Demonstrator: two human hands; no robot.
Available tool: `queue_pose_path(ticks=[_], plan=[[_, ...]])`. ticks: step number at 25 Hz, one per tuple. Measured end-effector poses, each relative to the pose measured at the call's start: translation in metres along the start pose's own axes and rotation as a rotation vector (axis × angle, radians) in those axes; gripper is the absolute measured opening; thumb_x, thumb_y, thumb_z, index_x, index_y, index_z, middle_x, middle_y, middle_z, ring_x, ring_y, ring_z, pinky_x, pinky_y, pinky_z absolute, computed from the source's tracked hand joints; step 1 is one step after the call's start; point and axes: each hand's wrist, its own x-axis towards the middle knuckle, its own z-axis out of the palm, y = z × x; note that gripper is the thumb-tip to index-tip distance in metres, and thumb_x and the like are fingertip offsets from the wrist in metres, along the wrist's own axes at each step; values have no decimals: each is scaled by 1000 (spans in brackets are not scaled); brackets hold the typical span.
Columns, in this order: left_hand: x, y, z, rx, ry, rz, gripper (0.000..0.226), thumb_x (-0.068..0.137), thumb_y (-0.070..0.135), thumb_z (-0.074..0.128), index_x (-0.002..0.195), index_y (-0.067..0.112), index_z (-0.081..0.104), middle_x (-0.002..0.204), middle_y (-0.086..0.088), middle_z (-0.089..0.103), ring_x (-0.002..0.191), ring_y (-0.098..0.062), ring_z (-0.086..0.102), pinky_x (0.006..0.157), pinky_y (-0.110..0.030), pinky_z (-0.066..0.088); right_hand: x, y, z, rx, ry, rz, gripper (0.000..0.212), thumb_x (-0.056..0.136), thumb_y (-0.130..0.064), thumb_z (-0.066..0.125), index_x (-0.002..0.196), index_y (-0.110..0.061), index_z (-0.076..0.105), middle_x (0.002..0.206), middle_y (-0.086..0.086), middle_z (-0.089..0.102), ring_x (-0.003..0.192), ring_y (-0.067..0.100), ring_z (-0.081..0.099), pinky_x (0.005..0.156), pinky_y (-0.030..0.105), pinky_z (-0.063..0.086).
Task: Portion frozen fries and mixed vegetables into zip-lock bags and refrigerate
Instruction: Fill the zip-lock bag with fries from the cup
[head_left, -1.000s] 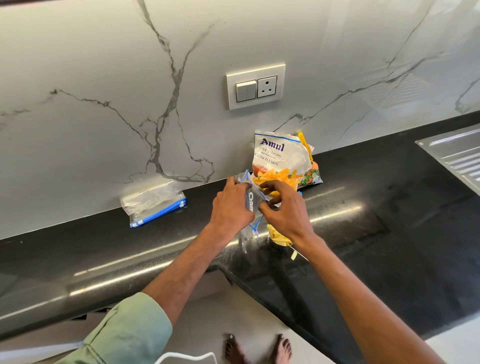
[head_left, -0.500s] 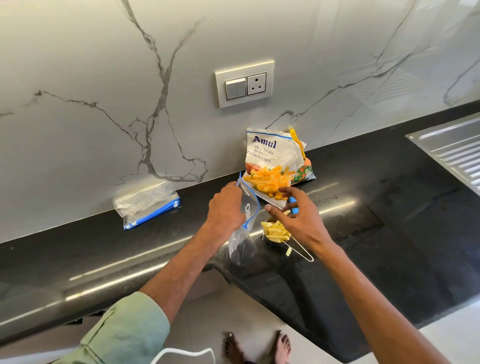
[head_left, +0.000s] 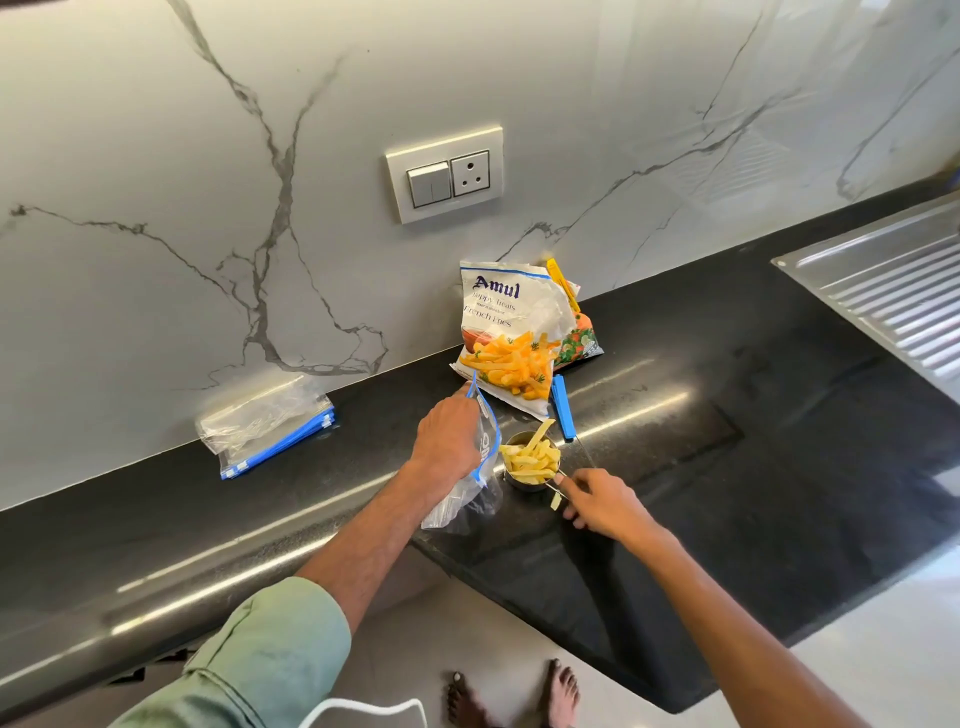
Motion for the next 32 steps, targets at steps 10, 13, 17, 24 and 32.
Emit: queue_pose_path(ticks=[10, 13, 17, 24, 32], plan=[[-1, -7, 19, -39, -81, -26, 54, 76, 17, 82, 123, 12, 57, 124, -5, 59, 107, -24, 63, 87, -36, 57, -5, -7, 9, 379, 145, -49, 26, 111, -20, 46, 106, -20, 72, 83, 2, 66, 73, 9, 57, 68, 26, 46], [-1, -9, 22, -43, -29, -5, 51, 80, 14, 76, 127, 12, 56, 125, -4, 57, 114, -26, 60, 89, -36, 51, -8, -19, 0, 393, 191, -82, 26, 111, -21, 48, 104, -20, 73, 78, -1, 65, 69, 8, 57, 67, 25, 47], [2, -7, 19, -103, 83, 21, 56, 77, 14, 84, 128, 15, 61, 123, -3, 56, 110, -23, 60, 88, -35, 52, -18, -38, -15, 408, 234, -120, 27, 111, -24, 48, 106, -19, 73, 78, 1, 66, 67, 7, 59, 57, 15, 45], [7, -1, 16, -277, 166, -57, 45, 79, 8, 85, 120, 11, 66, 118, -8, 52, 99, -25, 60, 78, -31, 50, -48, -70, -47, 497, 287, -204, 30, 111, -23, 47, 104, -13, 74, 70, -1, 61, 45, -5, 49, 45, 10, 34], [12, 16, 18, -523, 62, 18, 40, 76, 7, 77, 114, 13, 64, 109, -4, 71, 97, -25, 68, 75, -31, 50, -67, -83, -52, 590, 220, -225, 33, 112, -19, 46, 105, -3, 74, 55, -19, 58, 51, -8, 52, 48, 7, 38]])
